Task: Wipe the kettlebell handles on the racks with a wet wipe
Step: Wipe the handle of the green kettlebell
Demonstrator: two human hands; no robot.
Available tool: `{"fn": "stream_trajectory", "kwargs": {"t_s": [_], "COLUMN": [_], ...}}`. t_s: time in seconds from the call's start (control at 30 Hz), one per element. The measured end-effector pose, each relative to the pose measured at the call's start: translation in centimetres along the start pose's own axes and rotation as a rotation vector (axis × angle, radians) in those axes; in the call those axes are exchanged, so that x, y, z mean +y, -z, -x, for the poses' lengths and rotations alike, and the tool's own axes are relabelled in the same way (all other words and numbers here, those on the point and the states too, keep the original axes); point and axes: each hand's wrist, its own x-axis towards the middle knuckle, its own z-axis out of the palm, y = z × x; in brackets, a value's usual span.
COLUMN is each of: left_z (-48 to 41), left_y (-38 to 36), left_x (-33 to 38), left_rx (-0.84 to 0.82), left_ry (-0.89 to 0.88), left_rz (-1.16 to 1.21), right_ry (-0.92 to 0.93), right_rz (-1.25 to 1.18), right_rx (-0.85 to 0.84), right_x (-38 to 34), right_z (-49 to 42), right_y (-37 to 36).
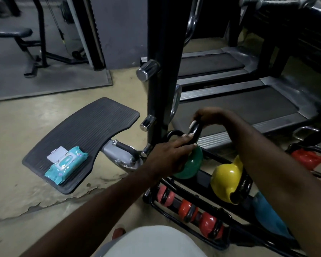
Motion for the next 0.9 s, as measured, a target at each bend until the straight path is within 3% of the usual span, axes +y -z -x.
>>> {"fn": "stream_trajectory", "kwargs": {"t_s": [0.1, 0.27, 0.37, 0.53, 0.67, 0.8, 0.9], "left_z": [0.2, -0.1, -0.2, -0.3, 0.3, 2.0, 3.1], "left_y": [-0.4, -0.5, -0.7, -0.5, -0.5, -0.6, -1.2], "left_x": [-0.3, -0.4, -0.6, -0.2, -0.3, -0.4, -0.1], "left_rx": [0.04, 0.08, 0.09, 0.09, 0.047, 0.073, 0.087], "left_ry": [0.001, -0.03, -0.046, -0.047, -0.073, -0.12, -0.12], "left_rz": [0.011, 0.01, -0.005, -0.03, -0.029, -0.064, -0.06], "right_ry": [-0.096, -0.249, -0.275, -0.255, -0.254, -0.136, -0.098], "right_rz": [-0.196, -0.496, -0.881, -1.09, -1.551, -1.252, -0.658], "right_rx": [0.165, 0.705, 0.702, 0.743, 0.703, 0.721, 0.618], "right_x": [1.7, 4.5, 3.5, 0.6, -0.4, 0.4, -0.3], "right_z": [0.3, 0.8, 2.2, 4.3, 5.2, 4.9, 4.8], "right_y": [-2.0, -7.9, -10.3, -10.3, -10.3, -8.8, -5.7]}}
